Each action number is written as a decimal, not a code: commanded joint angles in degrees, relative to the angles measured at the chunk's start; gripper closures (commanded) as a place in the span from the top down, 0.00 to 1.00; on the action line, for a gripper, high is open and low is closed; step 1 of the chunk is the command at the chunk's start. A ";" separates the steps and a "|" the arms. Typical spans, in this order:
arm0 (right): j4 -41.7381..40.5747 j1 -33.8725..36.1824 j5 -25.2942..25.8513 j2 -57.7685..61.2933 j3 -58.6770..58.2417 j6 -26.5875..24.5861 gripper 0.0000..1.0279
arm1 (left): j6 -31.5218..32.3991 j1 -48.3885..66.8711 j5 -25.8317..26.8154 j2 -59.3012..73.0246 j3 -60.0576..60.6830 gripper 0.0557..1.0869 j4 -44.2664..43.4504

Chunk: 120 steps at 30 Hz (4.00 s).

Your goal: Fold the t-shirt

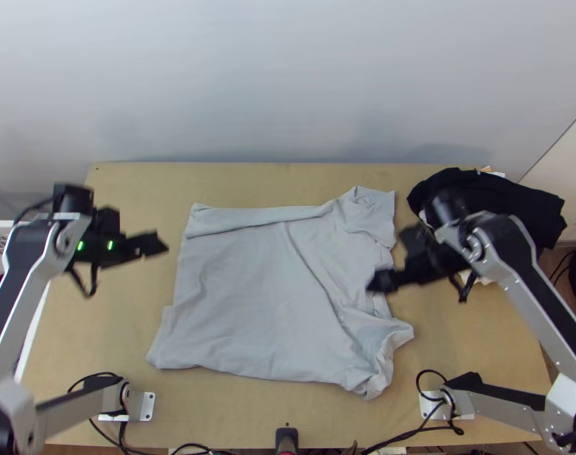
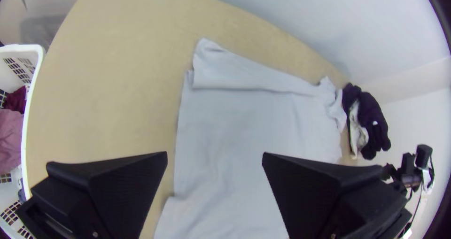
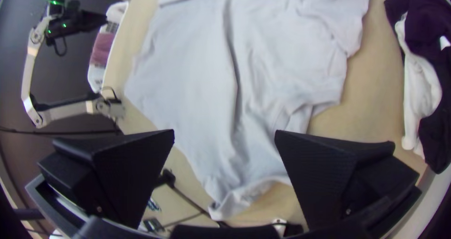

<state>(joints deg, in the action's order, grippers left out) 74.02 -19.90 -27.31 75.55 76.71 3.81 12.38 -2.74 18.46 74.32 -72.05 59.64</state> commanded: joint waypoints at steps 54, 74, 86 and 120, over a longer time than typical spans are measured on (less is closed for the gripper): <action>-43.17 10.67 23.79 45.04 21.20 8.58 0.96 | 11.52 8.19 -26.19 52.15 -39.22 0.04 -13.32; -39.65 11.99 26.52 59.63 36.06 9.81 0.74 | 12.49 7.23 -28.48 57.86 -47.13 0.04 -11.56; -37.37 10.14 26.17 57.08 36.23 9.81 0.05 | 12.75 7.23 -28.48 60.15 -52.05 0.04 -8.04; -29.63 8.56 26.08 60.24 50.82 7.61 0.03 | 12.49 6.96 -28.48 60.32 -55.83 0.04 -6.20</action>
<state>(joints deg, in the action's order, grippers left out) 44.27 -10.39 -1.58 133.88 121.36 12.05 24.84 4.23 -10.04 134.37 -126.82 53.71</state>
